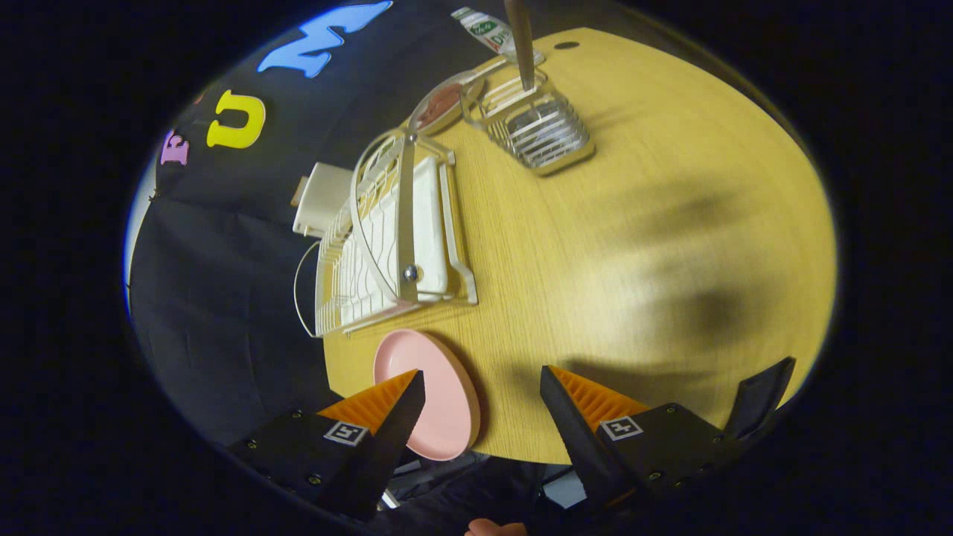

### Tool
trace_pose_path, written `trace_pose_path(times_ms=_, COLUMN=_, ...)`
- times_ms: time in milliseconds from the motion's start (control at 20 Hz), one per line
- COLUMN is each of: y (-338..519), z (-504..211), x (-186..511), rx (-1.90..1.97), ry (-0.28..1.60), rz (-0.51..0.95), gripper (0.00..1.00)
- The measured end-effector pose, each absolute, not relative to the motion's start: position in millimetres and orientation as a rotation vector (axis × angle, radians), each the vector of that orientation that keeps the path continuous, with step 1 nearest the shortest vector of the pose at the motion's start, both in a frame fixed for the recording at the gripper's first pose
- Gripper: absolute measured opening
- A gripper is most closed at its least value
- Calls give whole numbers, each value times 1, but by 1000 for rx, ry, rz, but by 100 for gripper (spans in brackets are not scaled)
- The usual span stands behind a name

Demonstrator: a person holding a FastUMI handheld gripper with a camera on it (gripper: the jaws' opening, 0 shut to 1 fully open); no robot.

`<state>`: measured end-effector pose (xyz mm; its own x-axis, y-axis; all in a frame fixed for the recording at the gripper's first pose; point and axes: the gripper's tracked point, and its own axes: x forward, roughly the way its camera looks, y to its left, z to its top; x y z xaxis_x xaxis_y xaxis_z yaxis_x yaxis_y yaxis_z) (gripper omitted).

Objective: Take the plate from the dish rack, then take the spoon from the basket and place it into the plate.

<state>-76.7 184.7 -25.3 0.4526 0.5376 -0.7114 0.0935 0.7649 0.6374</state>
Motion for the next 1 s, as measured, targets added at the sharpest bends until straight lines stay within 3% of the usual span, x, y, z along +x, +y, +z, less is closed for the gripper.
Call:
trace_pose_path(times_ms=550, y=88, z=55, x=43, rx=468, ry=515, rz=-5, gripper=97)
trace_pose_path(times_ms=1000, y=63, z=60, x=107, rx=452, ry=333, rz=-97, gripper=94)
